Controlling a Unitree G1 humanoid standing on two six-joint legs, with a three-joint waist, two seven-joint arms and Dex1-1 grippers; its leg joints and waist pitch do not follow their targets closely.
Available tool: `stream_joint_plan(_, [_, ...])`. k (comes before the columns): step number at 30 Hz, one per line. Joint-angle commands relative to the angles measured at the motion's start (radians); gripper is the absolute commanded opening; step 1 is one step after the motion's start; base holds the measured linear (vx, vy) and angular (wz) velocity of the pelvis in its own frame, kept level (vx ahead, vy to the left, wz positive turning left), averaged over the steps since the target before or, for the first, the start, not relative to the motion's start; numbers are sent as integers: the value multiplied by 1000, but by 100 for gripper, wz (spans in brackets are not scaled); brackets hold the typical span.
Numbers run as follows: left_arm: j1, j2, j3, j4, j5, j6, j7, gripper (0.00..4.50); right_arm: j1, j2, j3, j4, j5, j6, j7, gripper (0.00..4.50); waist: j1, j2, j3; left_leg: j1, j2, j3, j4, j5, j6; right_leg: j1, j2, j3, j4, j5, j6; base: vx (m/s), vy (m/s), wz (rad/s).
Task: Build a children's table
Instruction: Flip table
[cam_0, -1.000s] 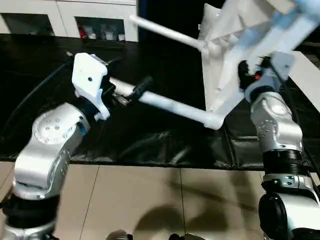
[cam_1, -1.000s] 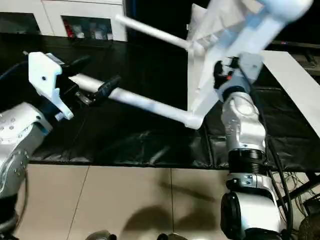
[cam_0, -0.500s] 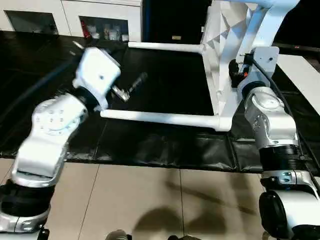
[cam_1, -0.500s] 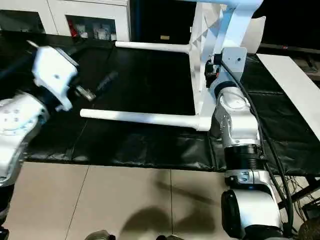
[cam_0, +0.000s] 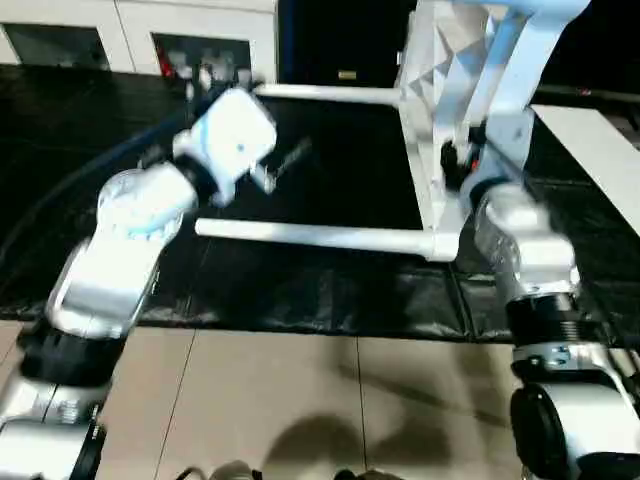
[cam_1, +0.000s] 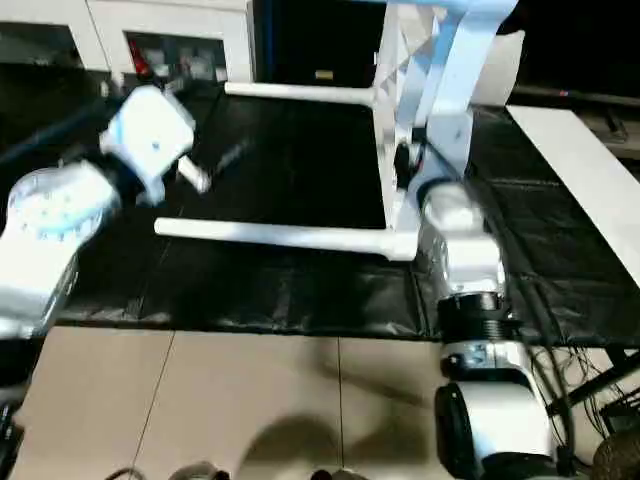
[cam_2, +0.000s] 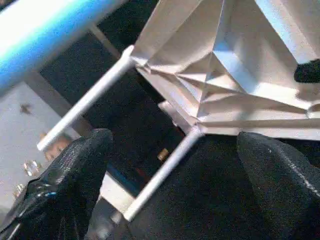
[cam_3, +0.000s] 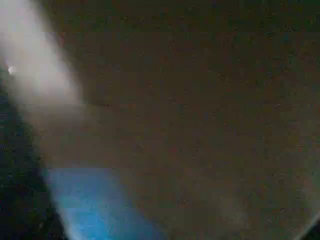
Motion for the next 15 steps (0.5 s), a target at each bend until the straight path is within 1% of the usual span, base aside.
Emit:
stream_joint_plan(1, [-22, -6, -22, 21, 15, -25, -3, 450, -11, 0, -25, 33, 24, -31, 7, 314, 1, 6, -84, 9, 73, -33, -65, -86, 22, 70, -127, 91, -71, -249, -7, 0, 0, 0])
stream_joint_plan(2, [-33, -8, -26, 31, 19, -33, -7, 450, -15, 3, -27, 52, 31, -44, 22, 314, 2, 5, -85, 8, 72, -32, -64, -84, 22, 72, -129, 91, -71, -246, -11, 0, 0, 0])
stream_joint_plan(3, [-39, -7, -29, 37, 24, -37, -9, 450, -17, 2, -23, 64, 29, -50, 29, 297, 3, 6, -84, 7, 70, -30, -64, -86, 25, 73, -130, 91, -72, -250, -16, 0, 0, 0])
stream_joint_plan(4, [-45, -5, -31, 48, 34, -46, -4, 450, -19, 0, -15, 82, 23, -57, 36, 286, 3, 3, -85, 7, 72, -31, -64, -85, 25, 74, -130, 91, -72, -253, -20, 0, 0, 0])
stream_joint_plan(6, [-49, -3, -31, 56, 42, -53, 1, 450, -21, -2, -9, 94, 18, -61, 40, 276, 2, 3, -85, 6, 72, -31, -64, -86, 25, 75, -130, 90, -72, -266, -20, 0, 0, 0])
stream_joint_plan(8, [-61, -6, -18, 81, 58, -74, 19, 450, -25, 1, 0, 134, 10, -71, 60, 267, 2, 4, -84, 7, 68, -29, -62, -93, 27, 72, -129, 90, -76, -282, -18, 0, 0, 0])
stream_joint_plan(9, [-69, -13, 1, 92, 59, -81, 40, 450, -24, 6, 8, 153, 5, -77, 71, 249, 2, 4, -84, 7, 69, -29, -63, -95, 25, 73, -129, 89, -77, -293, -18, 0, 0, 0])
stream_joint_plan(10, [-70, -14, 4, 94, 59, -82, 43, 450, -23, 7, 9, 155, 4, -78, 73, 238, 3, 5, -84, 8, 69, -29, -62, -97, 25, 72, -129, 89, -79, -296, -18, 0, 0, 0])
stream_joint_plan(11, [-73, -19, 12, 98, 57, -86, 50, 450, -23, 8, 9, 164, 3, -86, 74, 232, 3, 1, -86, 7, 71, -30, -63, -96, 26, 75, -131, 88, -78, -298, -18, 0, 0, 0])
stream_joint_plan(13, [-78, -22, 20, 101, 59, -92, 63, 450, -24, 9, 10, 172, 3, -90, 78, 226, 4, 2, -85, 7, 70, -30, -62, -96, 27, 73, -131, 88, -79, -301, -16, 0, 0, 0])
stream_joint_plan(14, [-89, -23, 32, 110, 64, -113, 83, 450, -28, 5, 15, 187, -1, -104, 83, 212, 3, 2, -85, 8, 73, -31, -63, -98, 25, 72, -131, 88, -76, -296, -18, 0, 0, 0])
stream_joint_plan(15, [-101, -22, 43, 116, 69, -134, 101, 450, -30, 1, 22, 191, -7, -110, 88, 196, 4, 2, -87, 7, 72, -32, -62, -95, 27, 72, -130, 87, -76, -292, -19, 0, 0, 0])
